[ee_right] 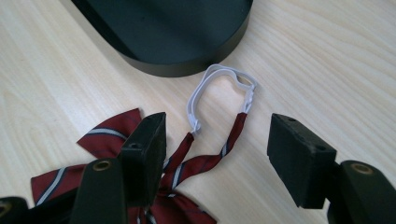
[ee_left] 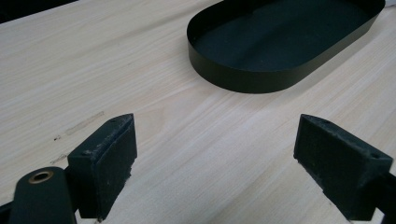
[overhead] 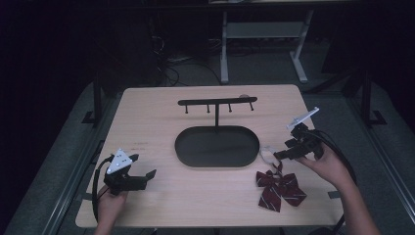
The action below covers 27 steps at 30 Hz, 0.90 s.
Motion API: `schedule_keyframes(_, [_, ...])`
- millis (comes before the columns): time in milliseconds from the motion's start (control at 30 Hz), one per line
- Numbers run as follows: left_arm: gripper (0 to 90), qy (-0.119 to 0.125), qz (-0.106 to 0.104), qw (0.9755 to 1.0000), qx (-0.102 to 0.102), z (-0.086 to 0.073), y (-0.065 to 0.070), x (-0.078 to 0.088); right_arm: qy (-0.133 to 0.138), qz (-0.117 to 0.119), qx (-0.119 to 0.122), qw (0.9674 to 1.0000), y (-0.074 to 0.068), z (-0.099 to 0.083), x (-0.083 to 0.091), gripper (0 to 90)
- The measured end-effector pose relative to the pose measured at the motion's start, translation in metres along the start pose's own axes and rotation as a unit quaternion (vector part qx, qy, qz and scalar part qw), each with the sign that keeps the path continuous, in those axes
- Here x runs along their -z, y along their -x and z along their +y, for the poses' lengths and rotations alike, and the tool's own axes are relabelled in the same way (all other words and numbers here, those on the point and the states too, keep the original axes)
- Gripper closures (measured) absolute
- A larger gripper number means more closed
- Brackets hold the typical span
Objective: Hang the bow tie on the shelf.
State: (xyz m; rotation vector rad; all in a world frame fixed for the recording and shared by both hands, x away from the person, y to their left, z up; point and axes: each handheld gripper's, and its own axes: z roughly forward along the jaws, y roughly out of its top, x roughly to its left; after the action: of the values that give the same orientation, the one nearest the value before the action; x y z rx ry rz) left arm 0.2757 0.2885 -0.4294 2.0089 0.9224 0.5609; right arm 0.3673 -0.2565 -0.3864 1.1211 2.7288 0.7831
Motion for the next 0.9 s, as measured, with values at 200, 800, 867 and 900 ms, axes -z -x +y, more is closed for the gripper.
schedule_keyframes(200, [13.2, 0.002, -0.001, 1.0, 0.001, 0.0, 0.0, 0.0, -0.024, -0.004, -0.002, 0.9997, 0.006, 0.01, -0.015, 38.3])
schedule_keyframes(800, [13.2, 0.002, -0.002, 1.0, 0.0, 0.0, 0.0, 0.0, -0.084, -0.025, -0.011, 0.9961, 0.019, 0.027, -0.049, 45.9])
schedule_keyframes(867, [13.2, 0.001, -0.002, 1.0, 0.0, 0.0, 0.0, 0.0, -0.085, -0.023, -0.012, 0.996, 0.02, 0.028, -0.051, 47.0])
schedule_keyframes(900, [13.2, 0.002, -0.002, 1.0, -0.001, 0.0, 0.0, -0.001, -0.088, -0.025, -0.013, 0.9957, 0.02, 0.028, -0.053, 47.6])
